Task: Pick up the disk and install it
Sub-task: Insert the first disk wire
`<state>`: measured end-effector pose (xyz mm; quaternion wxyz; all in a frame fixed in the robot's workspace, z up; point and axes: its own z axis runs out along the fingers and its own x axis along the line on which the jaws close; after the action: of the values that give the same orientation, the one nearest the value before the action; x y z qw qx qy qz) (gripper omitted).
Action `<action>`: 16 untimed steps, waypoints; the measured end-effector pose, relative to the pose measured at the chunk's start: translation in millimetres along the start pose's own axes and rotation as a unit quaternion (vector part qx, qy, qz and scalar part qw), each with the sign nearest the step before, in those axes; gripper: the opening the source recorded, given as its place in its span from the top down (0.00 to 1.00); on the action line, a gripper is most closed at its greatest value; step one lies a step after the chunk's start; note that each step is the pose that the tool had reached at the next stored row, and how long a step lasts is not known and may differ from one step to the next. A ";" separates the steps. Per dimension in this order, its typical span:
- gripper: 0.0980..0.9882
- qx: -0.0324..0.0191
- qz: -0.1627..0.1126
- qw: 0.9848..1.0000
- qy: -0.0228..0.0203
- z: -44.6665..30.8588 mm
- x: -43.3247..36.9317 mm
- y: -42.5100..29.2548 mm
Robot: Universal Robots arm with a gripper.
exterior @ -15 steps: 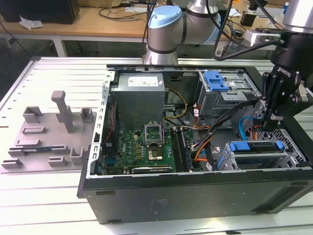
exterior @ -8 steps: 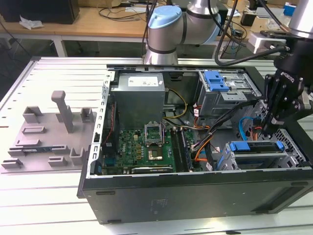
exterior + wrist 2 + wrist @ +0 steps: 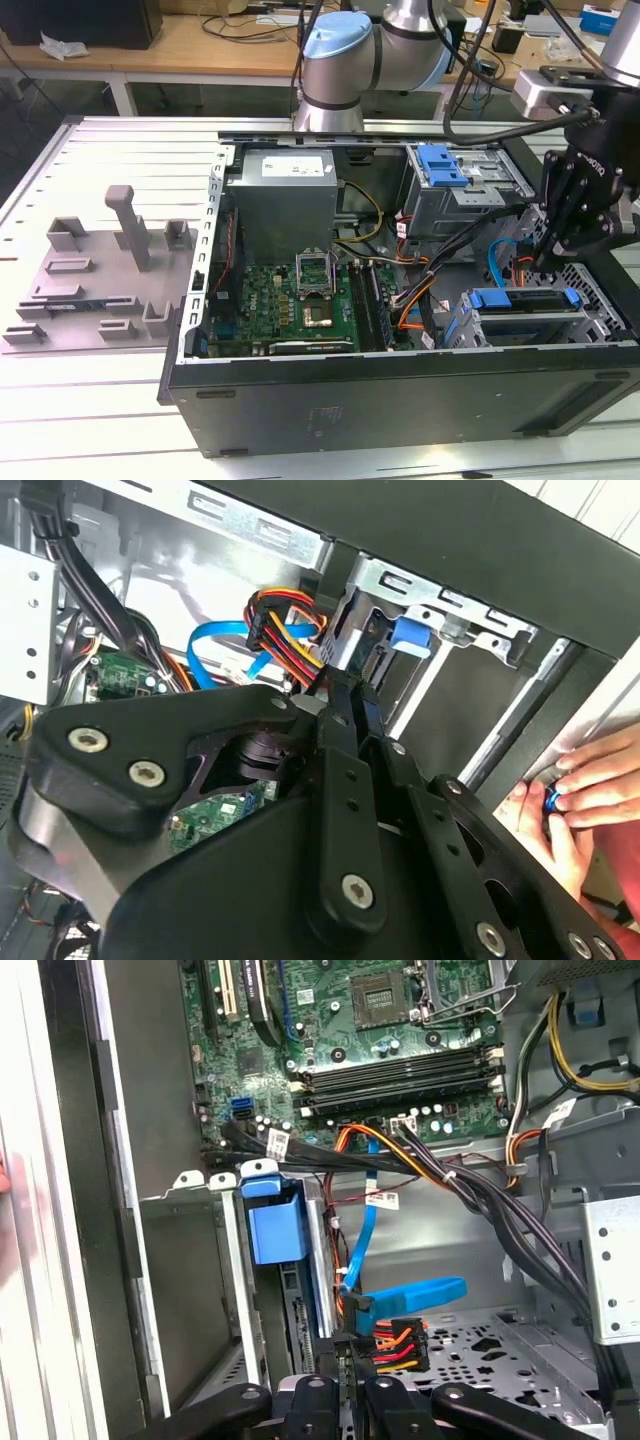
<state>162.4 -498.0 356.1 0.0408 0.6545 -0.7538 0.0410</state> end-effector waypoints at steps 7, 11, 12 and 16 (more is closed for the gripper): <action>0.93 0.001 -0.014 1.000 0.000 0.2 1.7 -1.9; 0.93 0.002 -0.024 1.000 -0.001 1.3 8.8 -3.0; 0.93 0.002 -0.024 1.000 -0.001 1.7 11.8 -3.5; 0.93 0.002 -0.024 1.000 -0.001 2.2 12.6 -3.5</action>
<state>164.2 -511.2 355.4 0.0396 0.6728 -0.7376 0.0406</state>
